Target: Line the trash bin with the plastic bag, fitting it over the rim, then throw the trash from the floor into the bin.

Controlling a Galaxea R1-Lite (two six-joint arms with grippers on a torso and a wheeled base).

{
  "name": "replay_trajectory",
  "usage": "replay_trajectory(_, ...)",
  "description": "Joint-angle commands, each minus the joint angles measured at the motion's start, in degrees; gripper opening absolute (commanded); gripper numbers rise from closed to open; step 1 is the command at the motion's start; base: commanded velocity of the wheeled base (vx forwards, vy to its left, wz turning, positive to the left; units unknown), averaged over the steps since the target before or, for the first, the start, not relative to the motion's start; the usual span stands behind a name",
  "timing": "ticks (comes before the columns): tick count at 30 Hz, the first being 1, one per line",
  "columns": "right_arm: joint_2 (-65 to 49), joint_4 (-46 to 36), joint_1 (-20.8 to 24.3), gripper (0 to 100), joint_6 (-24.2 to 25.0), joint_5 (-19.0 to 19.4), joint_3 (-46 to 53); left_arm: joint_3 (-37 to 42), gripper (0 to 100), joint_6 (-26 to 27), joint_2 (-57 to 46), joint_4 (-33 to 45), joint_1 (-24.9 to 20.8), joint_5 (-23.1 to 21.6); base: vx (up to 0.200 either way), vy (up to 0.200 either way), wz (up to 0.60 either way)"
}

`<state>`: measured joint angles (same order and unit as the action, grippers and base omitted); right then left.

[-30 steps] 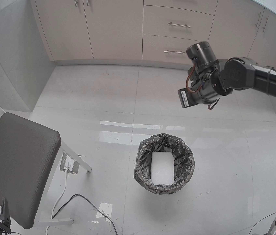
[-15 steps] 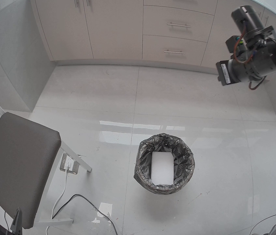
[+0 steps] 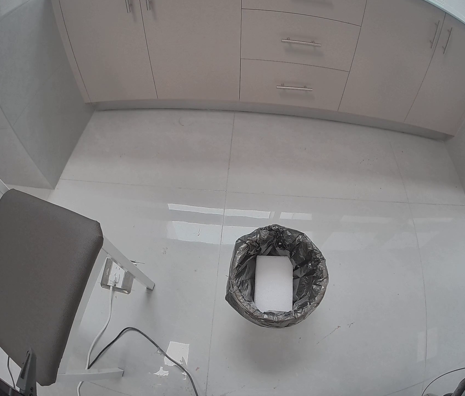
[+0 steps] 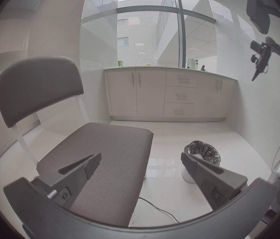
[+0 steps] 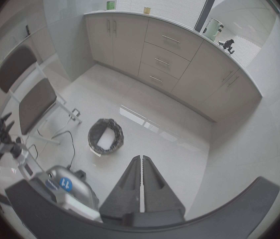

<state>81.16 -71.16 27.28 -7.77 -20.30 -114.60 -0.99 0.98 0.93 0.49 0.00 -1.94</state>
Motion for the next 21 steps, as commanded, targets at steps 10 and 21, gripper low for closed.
replay_trajectory(10, -33.62, -17.96, -21.13, 0, -4.28, 5.27, 0.01, 0.99, 100, -0.01, -0.84, -0.22, 0.00, 0.00, 0.000, 0.000, 0.00)
replay_trajectory(21, -69.48, -0.12, -28.95, 0, -4.63, 10.54, 0.01, 0.99, 100, -0.01, -0.84, -0.31, 0.00, 0.00, 0.000, 0.000, 0.00)
